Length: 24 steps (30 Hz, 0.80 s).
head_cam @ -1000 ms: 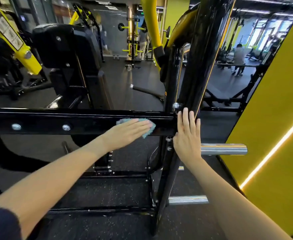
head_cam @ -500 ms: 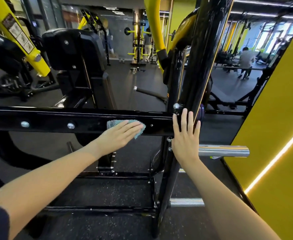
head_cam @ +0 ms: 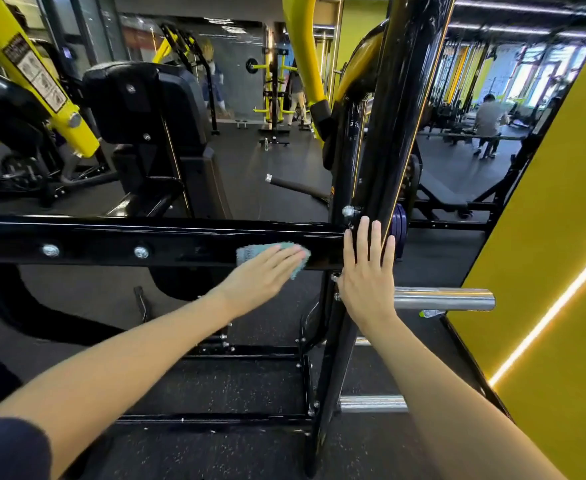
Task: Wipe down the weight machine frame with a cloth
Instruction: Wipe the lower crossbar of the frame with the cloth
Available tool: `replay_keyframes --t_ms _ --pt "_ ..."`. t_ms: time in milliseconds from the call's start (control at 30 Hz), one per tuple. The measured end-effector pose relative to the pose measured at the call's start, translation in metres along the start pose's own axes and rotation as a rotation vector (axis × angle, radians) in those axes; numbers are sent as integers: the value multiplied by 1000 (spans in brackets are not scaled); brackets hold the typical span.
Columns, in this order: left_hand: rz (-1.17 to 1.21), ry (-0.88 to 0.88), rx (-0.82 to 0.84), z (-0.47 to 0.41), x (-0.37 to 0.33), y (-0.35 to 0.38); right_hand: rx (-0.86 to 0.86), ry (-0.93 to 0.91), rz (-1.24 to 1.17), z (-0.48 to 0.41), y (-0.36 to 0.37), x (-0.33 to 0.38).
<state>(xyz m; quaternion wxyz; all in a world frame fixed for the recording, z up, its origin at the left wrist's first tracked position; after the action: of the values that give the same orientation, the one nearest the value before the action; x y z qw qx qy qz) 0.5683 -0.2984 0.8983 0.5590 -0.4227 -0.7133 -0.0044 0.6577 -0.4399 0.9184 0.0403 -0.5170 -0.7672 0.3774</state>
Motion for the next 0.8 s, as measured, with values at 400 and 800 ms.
replay_keyframes --t_ms 400,800 --pt "-10 -135 42 -15 -8 -12 -6 -171 311 -1 -1 -2" --pt "83 -421 7 -10 -19 -13 -124 -257 262 4 3 -30"
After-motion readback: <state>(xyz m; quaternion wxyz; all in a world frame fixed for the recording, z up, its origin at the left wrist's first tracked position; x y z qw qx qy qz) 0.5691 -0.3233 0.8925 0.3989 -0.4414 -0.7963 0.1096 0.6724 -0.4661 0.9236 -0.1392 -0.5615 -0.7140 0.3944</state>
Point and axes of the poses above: each hand's wrist, its own z-axis away from the middle knuckle, its own y-axis out of the palm, x = y × z, the point moved 6 cm from there along -z, towards the middle knuckle, and after that the axes turned 8 degrees about -x, right-handed, at the moved point
